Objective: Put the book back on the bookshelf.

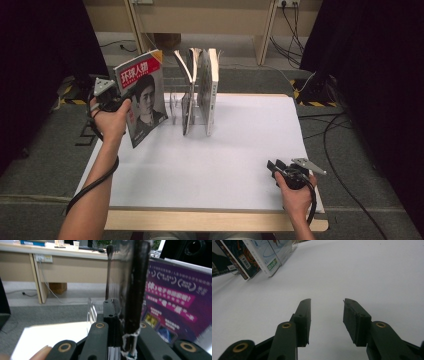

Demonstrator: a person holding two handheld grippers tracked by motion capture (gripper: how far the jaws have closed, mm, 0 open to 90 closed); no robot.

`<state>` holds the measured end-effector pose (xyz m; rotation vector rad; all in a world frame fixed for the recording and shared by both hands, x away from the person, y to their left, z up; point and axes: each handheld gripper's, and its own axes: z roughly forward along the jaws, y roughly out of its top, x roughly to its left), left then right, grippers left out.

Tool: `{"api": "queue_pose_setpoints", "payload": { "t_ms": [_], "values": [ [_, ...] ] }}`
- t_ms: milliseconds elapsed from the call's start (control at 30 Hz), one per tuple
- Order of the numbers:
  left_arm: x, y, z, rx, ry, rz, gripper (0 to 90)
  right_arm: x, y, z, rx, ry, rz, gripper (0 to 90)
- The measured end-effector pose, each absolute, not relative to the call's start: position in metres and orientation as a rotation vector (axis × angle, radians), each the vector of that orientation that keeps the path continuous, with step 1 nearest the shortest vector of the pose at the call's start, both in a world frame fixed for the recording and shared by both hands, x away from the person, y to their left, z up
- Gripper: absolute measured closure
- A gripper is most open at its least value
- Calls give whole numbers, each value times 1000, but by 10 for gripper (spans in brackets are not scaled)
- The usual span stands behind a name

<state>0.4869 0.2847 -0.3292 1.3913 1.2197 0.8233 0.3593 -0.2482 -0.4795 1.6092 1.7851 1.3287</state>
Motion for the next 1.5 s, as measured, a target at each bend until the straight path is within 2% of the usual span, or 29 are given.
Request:
{"api": "queue_pose_setpoints", "payload": {
  "t_ms": [400,600,700,900,1333,1500],
  "values": [
    [536,258,-307,1370,1221,882,862,360,-250,-481,1605,1787,1328,588],
    [554,248,-330,1397,1233,953,859,360,-249,-481,1607,1790,1333,589],
    [552,250,-348,1403,1236,986,853,360,-250,-481,1595,1797,1331,589],
    [540,260,-351,1432,1216,1018,835,361,-250,-482,1593,1799,1326,589],
    [523,271,-355,1436,1229,884,819,360,-246,-481,1598,1805,1325,584],
    [521,268,-354,1422,1249,868,849,360,-247,-481,1604,1806,1328,583]
  ]
}}
